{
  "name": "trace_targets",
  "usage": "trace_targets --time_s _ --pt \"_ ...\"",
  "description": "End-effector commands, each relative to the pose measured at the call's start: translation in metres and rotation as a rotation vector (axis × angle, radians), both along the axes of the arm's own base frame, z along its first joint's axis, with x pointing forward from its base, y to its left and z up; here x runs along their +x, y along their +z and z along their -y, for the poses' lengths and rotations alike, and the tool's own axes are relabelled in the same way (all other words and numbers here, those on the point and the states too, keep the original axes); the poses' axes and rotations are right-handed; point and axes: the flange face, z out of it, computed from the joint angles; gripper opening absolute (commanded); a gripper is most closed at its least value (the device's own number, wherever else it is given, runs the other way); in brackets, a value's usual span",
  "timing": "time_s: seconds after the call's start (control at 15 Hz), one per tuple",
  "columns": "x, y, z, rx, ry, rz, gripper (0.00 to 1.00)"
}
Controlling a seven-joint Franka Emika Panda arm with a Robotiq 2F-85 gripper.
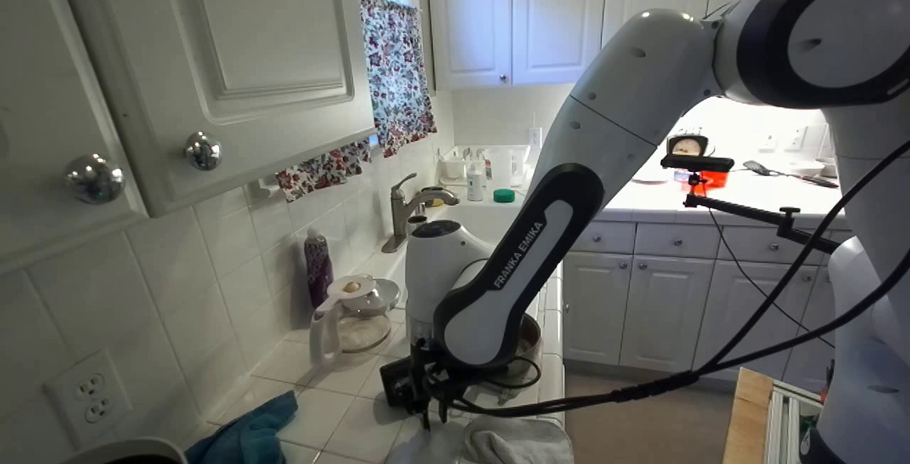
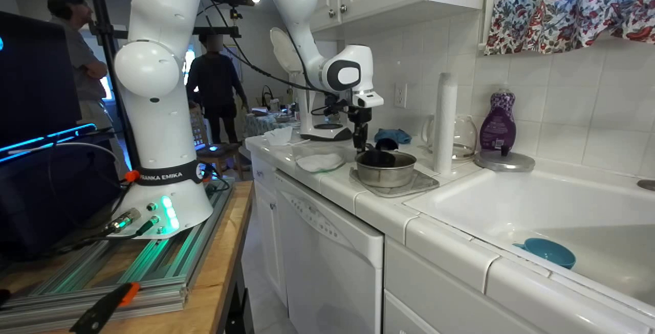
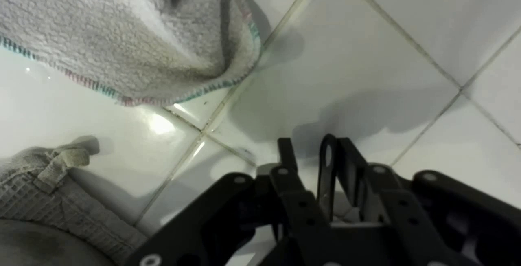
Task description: Pick up the scoop, put it upright, move the pot and the bag to the left
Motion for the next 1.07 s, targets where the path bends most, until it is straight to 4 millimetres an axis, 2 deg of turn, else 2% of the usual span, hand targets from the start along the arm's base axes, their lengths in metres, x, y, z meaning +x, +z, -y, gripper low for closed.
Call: trace_targets --time_s 0.0,0.27,0.47,0.67,1.0 --pt "0.000 -0.002 -0.003 -0.007 -0.001 0.016 0.02" --pt "-0.001 -0.002 -0.002 -0.011 0.003 0.006 0.00" --pt "0.000 0.007 0.002 -0.015 0.016 0.007 0.01" --pt "-0.004 0.028 -0.001 -0.073 0.087 0.003 0.01" --pt "-0.015 0.069 -0.009 -0.324 0.214 -0.083 0.01"
